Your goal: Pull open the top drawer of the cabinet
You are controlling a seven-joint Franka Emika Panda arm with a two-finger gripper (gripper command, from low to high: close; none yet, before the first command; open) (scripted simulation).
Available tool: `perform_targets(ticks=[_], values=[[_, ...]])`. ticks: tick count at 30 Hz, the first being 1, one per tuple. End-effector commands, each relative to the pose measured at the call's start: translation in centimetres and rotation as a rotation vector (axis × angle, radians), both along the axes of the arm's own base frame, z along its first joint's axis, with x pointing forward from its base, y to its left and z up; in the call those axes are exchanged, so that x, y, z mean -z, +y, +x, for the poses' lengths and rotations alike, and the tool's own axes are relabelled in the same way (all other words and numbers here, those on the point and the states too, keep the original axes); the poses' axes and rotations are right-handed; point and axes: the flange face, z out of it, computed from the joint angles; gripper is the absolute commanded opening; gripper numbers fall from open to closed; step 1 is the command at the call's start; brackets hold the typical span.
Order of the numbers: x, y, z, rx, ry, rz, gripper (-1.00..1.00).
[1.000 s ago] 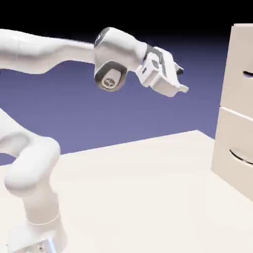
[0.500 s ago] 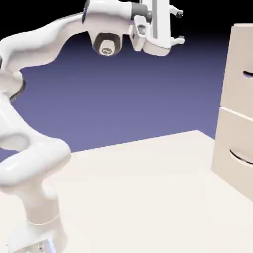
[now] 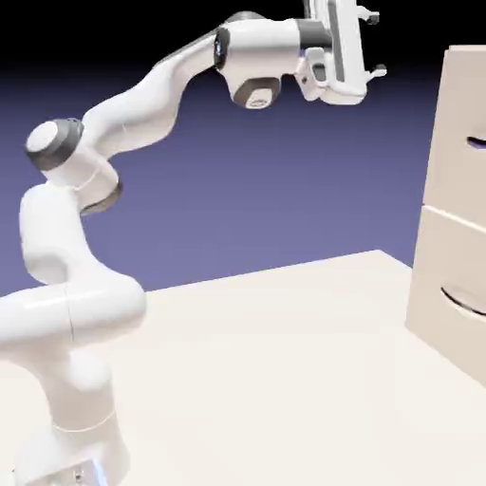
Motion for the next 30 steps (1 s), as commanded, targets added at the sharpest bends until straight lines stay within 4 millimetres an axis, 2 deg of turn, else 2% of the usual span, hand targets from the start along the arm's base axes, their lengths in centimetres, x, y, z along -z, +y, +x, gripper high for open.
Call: perform_targets(ticks=[1,7,10,14,21,22,23,24,30], values=[[0.8,0.0,1.3,-0.011,-0.003,0.02,0.0],[7.0,-1.9,9.0,-0.077,-0.005,0.158,0.0],[10.8,-3.9,12.7,-0.106,-0.001,0.243,0.0],[16.7,-7.6,17.1,-0.138,0.003,0.375,0.0],[16.8,-7.7,21.9,-0.138,0.003,0.379,0.0],[16.9,-7.7,22.2,-0.139,0.003,0.379,0.0],[16.9,-7.7,22.2,-0.139,0.003,0.379,-1.0],[16.9,-7.7,22.2,-0.139,0.003,0.379,-1.0],[16.9,-7.7,18.3,-0.139,0.003,0.379,-1.0]])
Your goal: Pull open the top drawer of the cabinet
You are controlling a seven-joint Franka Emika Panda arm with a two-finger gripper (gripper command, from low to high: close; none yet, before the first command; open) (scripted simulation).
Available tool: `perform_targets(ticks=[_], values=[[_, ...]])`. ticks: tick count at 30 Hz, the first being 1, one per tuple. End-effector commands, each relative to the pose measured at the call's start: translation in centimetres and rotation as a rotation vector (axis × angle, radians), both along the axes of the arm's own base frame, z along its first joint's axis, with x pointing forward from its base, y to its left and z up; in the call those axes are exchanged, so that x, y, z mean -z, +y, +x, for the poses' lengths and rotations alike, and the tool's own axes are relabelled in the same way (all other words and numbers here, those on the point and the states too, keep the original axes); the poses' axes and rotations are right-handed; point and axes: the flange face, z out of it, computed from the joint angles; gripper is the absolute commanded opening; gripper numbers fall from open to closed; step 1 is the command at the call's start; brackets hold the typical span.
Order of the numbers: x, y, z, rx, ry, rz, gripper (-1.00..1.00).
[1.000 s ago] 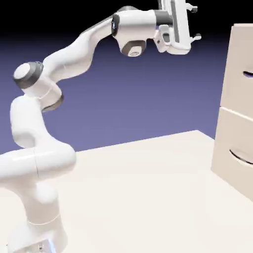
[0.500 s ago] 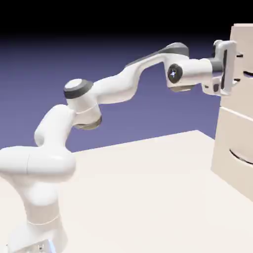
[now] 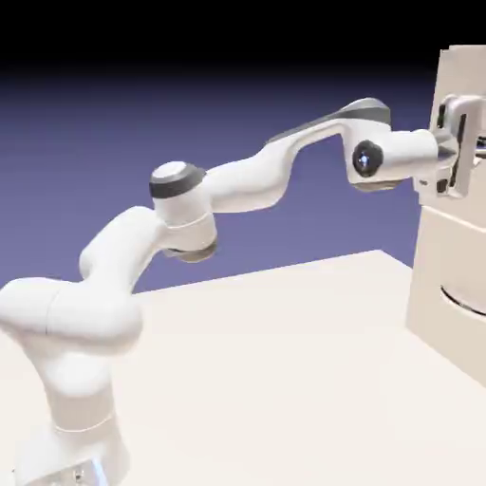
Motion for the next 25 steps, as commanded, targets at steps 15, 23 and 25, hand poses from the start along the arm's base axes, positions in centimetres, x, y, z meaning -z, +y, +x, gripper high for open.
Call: perform_targets(ticks=[15,23,25], values=[[0.0,0.0,-13.2,0.0,0.001,0.0,-1.0],[0.0,0.0,-19.6,0.0,0.001,0.0,1.0],[-0.1,0.0,-22.1,0.001,0.001,-0.002,1.0]])
